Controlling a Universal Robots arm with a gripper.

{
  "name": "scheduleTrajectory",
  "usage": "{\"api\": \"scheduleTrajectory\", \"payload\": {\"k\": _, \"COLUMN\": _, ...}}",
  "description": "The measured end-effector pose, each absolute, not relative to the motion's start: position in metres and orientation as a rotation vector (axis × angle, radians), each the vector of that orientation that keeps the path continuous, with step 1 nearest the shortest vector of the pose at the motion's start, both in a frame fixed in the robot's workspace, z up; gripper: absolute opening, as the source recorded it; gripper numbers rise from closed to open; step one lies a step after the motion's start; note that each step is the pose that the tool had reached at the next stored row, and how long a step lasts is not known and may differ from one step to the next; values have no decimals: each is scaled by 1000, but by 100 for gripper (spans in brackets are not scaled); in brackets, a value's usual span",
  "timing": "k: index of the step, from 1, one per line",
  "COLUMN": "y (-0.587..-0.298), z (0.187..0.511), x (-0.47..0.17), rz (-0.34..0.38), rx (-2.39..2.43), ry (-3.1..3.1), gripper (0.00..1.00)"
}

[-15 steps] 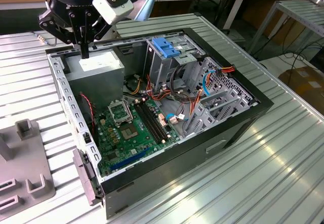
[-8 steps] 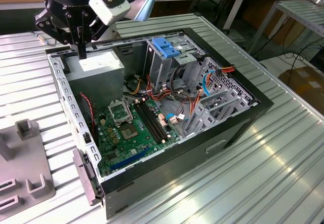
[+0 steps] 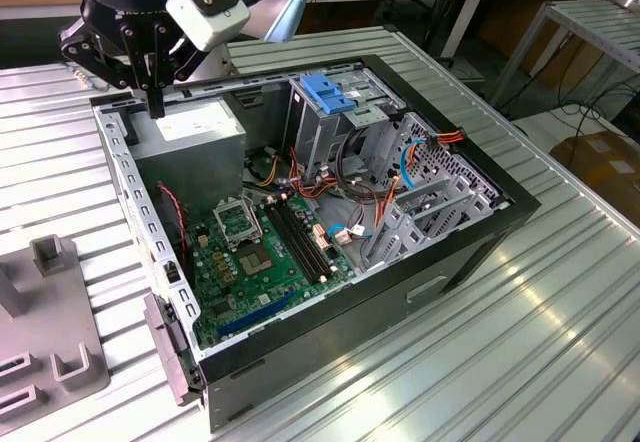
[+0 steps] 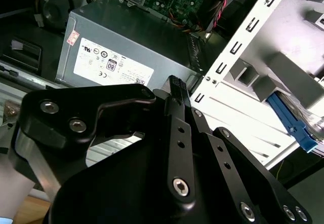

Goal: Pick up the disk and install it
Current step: 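Reach for the disk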

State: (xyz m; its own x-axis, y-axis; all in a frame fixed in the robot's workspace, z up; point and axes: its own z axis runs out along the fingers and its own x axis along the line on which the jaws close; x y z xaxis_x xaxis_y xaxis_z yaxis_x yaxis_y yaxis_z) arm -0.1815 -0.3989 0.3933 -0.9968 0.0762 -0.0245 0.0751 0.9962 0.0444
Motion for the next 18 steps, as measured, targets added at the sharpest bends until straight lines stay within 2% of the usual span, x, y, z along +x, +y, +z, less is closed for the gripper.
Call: {"api": "scheduleTrajectory", "payload": {"k": 18, "y": -399, "z": 393, "x": -193, "rz": 68, "rx": 118, "ry": 3112, "gripper": 10}}
